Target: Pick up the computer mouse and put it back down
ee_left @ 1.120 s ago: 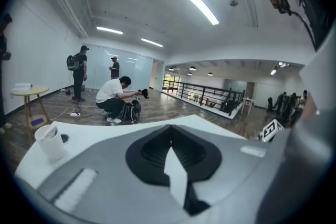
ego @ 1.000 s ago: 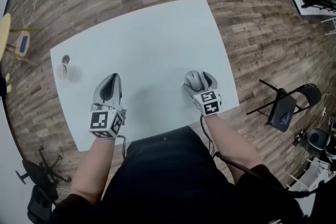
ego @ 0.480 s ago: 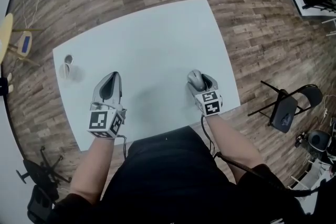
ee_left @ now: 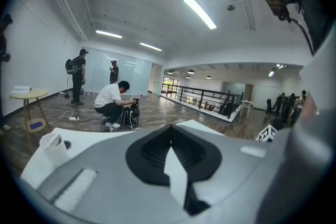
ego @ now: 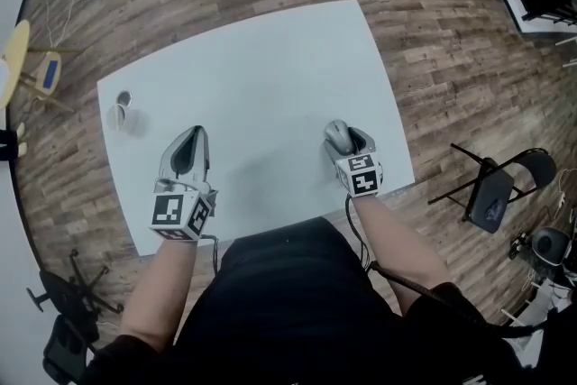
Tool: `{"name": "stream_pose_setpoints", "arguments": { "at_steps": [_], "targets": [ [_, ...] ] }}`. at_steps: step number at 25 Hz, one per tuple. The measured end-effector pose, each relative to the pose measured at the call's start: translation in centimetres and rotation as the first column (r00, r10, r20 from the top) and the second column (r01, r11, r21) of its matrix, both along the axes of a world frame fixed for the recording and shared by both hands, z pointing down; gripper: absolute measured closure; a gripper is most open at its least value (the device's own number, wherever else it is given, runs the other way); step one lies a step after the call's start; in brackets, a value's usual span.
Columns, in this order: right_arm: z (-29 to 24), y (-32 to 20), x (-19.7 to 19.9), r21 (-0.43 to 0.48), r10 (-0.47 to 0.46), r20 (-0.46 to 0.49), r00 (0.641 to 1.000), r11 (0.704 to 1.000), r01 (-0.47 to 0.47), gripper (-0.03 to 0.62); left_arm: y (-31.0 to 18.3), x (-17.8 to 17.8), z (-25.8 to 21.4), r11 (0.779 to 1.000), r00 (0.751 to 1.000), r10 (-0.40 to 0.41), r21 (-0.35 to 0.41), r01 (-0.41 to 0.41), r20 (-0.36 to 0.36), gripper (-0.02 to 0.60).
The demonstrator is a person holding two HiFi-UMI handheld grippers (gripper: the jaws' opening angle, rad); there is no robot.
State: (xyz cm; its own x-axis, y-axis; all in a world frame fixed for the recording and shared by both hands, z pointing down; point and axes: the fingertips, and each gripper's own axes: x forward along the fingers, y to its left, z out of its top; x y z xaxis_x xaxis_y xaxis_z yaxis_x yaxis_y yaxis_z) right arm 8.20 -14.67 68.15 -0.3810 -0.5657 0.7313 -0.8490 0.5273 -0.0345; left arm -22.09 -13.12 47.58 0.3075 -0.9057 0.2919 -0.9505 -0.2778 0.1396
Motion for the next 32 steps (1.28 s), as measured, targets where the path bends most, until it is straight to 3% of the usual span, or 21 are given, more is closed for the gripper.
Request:
{"name": "stream_pose_setpoints", "arguments": {
  "at_steps": [14,32],
  "targets": [
    [-1.7,-0.8,-0.3,0.034,0.012,0.019,1.000,0.999,-0.013,0.299,0.1,-1.4,-0.5,0.999,1.000,-0.027,0.024,0.027,0.014,0.574],
    [-8.8,-3.5,0.3,0.147,0.025,0.036,0.999,0.989,-0.030,0.299,-1.3,-1.6,-3.3,0.994,0.999,-0.048,0.101,0.047,0.011,0.574]
  ]
}}
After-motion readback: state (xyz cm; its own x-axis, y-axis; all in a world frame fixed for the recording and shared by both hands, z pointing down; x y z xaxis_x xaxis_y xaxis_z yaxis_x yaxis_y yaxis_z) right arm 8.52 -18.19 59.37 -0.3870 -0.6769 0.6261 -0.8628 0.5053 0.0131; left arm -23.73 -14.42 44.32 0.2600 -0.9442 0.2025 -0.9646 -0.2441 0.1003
